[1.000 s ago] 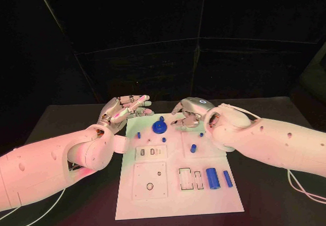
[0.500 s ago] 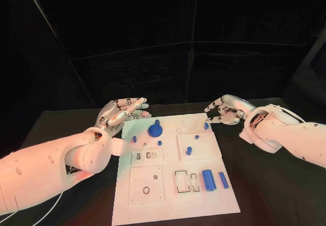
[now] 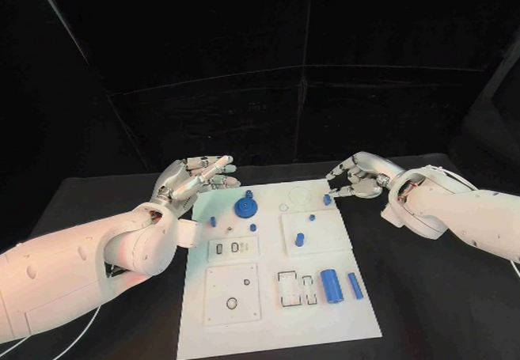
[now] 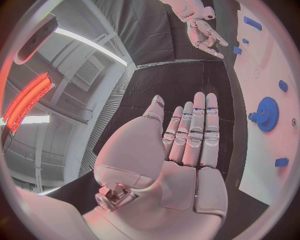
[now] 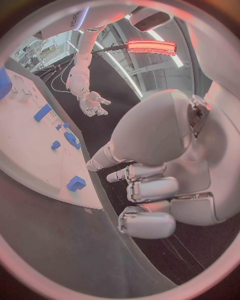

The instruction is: Assemble the parts on the task board

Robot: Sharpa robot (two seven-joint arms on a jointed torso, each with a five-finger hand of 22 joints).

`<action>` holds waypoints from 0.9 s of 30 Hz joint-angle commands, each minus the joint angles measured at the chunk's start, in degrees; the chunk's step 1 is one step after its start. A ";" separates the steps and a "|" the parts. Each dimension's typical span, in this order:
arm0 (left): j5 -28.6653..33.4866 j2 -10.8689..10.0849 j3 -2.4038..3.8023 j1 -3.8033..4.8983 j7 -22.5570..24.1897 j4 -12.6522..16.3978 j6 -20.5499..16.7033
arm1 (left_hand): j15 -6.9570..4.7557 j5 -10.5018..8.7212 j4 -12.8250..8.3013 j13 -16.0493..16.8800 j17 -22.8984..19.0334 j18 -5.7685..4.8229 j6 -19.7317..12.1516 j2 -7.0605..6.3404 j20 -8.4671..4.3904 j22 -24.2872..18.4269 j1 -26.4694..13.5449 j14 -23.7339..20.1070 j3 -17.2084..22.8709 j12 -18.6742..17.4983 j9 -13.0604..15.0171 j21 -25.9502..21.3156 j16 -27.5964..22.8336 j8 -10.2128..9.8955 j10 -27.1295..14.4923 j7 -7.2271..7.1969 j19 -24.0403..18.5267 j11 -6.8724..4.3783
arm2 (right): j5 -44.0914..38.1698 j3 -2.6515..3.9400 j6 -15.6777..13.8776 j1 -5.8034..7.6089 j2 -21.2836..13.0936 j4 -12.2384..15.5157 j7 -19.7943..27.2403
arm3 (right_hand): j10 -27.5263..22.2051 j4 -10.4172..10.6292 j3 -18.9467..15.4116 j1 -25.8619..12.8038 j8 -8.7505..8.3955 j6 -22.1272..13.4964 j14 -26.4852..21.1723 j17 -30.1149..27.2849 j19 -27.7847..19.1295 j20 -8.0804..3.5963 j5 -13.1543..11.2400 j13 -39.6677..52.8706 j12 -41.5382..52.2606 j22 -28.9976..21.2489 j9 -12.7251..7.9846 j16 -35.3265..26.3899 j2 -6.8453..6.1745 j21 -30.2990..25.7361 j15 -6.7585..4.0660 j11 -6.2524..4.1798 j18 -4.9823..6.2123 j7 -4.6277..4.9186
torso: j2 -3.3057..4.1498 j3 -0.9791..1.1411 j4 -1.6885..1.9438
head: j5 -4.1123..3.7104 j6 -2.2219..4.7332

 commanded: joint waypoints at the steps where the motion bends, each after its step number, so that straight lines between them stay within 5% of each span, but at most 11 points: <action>1: -0.08 0.10 0.05 0.07 0.53 -0.04 0.79 | 0.03 0.29 -0.25 0.01 0.05 0.40 0.54 0.49 -0.03 -0.05 0.15 0.33 -0.04 -0.26 -0.06 -0.19 -0.34 -0.20 0.19 -0.02 0.26 0.02 | 1.15 0.01 2.59 -0.10 0.34 -0.75 1.00 | 0.15 -0.37 0.08 0.56 0.10 0.49 5.18 12.00 -0.10 -0.27 -0.19 7.82 -0.25 -0.04 0.04 -0.13 0.05 -0.29 -0.43 -0.39 -0.45 0.02 | 0.00 -0.06 -0.04 | 0.21 -0.14; 27: -0.08 0.11 0.05 0.06 0.55 -0.30 0.78 | 0.01 0.28 -0.38 0.02 0.13 0.41 0.60 0.54 -0.04 -0.10 0.24 0.36 0.01 -0.29 -0.05 -0.24 -0.39 -0.21 0.27 -0.05 0.31 -0.01 | -0.68 0.00 5.28 -0.81 1.90 -3.13 -0.03 | 0.20 -0.72 0.20 0.31 0.43 1.42 5.20 12.11 -0.13 -0.30 -0.63 7.89 -0.19 -0.09 0.15 -0.09 0.33 -0.33 -0.42 -0.34 -0.44 0.08 | -0.02 -0.03 -0.10 | 0.38 -0.50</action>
